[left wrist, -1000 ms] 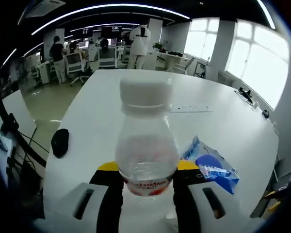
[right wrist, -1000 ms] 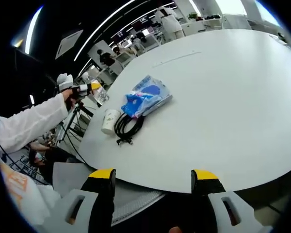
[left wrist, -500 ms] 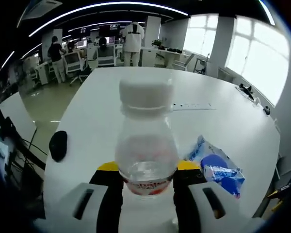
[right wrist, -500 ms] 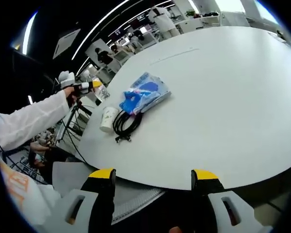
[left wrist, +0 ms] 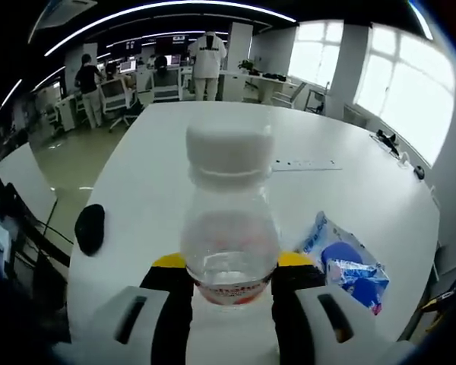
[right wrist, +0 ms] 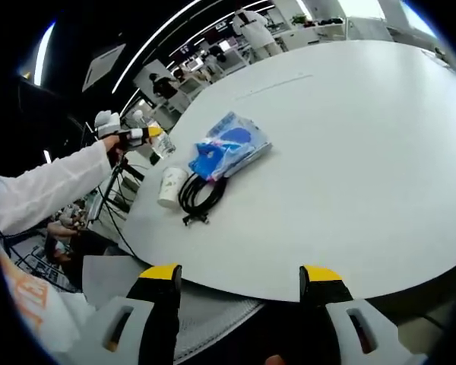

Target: Arrange the tabletop items into an orderly group along one side of the table until the central work area is clear of visible clutter.

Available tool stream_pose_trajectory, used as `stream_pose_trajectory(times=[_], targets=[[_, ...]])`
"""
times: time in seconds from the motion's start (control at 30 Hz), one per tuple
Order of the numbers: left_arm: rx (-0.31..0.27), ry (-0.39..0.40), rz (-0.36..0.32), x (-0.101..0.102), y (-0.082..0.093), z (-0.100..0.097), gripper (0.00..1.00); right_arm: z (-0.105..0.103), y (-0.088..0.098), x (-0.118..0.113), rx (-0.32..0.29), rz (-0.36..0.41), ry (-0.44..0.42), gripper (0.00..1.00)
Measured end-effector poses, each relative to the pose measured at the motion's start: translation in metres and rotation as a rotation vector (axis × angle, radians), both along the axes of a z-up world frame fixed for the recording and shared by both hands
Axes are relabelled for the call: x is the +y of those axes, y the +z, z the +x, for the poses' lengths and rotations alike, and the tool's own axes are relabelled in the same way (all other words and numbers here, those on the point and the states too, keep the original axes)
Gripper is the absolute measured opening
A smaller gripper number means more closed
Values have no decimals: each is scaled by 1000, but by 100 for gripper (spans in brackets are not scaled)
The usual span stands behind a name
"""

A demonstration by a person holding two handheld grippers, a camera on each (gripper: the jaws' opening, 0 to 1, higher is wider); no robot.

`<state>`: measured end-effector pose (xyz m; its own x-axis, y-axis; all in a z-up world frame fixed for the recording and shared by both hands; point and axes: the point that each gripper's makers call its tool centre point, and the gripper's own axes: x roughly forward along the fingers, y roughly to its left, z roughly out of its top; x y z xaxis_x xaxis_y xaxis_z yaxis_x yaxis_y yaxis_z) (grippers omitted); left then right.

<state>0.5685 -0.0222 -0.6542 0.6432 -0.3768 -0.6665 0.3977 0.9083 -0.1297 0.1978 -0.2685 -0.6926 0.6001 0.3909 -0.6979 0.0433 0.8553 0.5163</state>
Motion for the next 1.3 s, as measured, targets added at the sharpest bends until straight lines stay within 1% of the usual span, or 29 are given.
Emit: stream_pose_trajectory(times=[0.27,0.67,0.9,1.07,1.3], targets=[[8,13,-10,1,-4,5,39,-3,-3,3,13,0,3,64],[14,3,-3,-6,-11,7,39,-1,-4,5,20,2,-4,64],[23,1,4,-7,-17,4,39,0,-4,6,22,3,-2,64],[28,-4,30,-6,-22,1,39,2,-4,5,23,3,1,64],[44,27,32,-5,-29,-2,39,4,-4,5,21,1,9,64]])
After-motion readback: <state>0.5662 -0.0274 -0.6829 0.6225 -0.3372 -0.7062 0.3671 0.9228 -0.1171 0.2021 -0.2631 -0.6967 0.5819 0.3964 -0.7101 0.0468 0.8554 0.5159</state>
